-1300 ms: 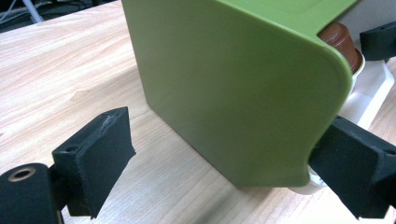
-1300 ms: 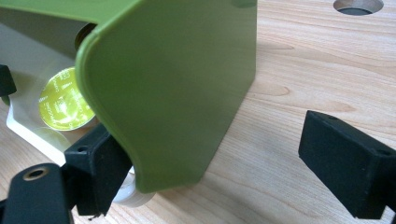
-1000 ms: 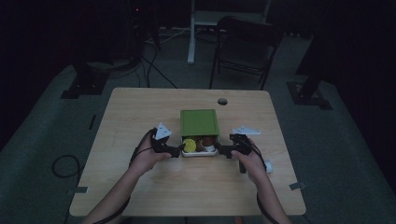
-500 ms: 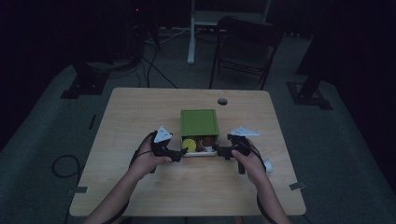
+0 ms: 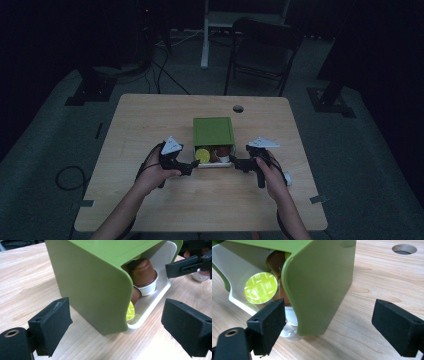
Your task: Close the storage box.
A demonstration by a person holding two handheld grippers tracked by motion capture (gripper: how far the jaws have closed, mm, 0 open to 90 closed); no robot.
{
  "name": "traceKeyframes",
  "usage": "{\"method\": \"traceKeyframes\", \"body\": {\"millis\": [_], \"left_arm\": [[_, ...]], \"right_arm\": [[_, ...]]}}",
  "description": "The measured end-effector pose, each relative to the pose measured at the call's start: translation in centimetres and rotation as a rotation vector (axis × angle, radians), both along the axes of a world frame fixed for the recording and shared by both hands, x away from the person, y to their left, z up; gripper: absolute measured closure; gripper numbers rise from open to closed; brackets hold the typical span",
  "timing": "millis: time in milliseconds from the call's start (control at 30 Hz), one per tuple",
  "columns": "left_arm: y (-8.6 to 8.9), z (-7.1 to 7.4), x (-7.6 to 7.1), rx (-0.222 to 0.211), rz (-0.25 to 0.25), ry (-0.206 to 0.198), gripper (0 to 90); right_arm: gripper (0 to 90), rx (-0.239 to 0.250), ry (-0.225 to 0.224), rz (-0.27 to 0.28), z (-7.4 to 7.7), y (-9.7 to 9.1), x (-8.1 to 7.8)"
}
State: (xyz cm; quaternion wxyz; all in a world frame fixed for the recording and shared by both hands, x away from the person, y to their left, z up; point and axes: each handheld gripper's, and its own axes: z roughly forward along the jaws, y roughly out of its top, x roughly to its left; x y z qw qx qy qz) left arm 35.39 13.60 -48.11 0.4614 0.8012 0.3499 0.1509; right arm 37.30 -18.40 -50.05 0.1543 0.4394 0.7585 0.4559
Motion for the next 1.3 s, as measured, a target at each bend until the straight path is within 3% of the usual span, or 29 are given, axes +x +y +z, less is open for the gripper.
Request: {"method": "traceKeyframes", "body": {"millis": [467,1300], "left_arm": [[1.5,-1.0,-1.0,0.008,0.028,0.03,9.4],[6.6,-2.8,-3.3,0.029,0.124,0.059,9.4]], "right_arm": [[11.6,-0.015,-0.011,-0.003,0.0,-1.2,-1.3],[11.6,-0.093,0.016,-0.03,-2.4,-3.7,-4.3]]}}
